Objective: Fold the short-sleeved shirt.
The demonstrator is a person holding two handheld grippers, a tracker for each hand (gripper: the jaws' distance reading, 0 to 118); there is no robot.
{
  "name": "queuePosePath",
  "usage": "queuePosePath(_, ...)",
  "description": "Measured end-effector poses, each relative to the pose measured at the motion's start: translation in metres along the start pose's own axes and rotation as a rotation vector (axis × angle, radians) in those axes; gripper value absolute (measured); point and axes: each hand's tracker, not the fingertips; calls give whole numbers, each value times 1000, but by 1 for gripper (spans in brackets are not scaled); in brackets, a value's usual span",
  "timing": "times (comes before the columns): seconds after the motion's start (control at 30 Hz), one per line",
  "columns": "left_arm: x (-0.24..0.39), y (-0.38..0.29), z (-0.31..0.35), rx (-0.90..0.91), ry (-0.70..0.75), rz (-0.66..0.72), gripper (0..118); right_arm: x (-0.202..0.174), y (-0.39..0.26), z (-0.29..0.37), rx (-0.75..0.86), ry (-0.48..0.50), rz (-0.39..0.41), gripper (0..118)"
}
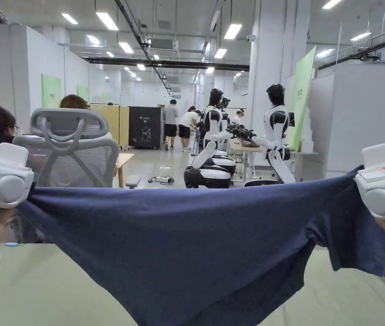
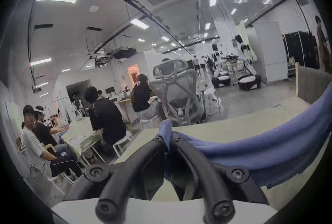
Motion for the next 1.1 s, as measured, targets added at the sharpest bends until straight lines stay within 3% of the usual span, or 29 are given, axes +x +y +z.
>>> queuePosePath(0.13,15,-6,-20,-10,15,-66,2,-13,-4,-11,-6,5,-16,2)
queuePosePath(0.37,47,-89,-52,-113,-1,-78,2,-52,-92,-47,-140,49,-32,2)
queuePosePath(0.53,54,-119,-42,-148,-22,-99,2,-53,-130,-44,-188,73,-23,2)
queuePosePath(0.73,40,-171,5,-228,-130,-12,2,-38,-184,8,-222,109,12,2)
queuePosePath(0.87,32,-236,50,-312,-171,-15,2,-35,-246,64,-273,180,98,2)
queuePosePath(1.0,27,-323,102,-431,-190,-4,2,-34,-326,119,-425,279,27,2)
queuePosePath(1.1,24,-385,133,-566,-226,66,2,-38,-385,150,-534,301,25,2)
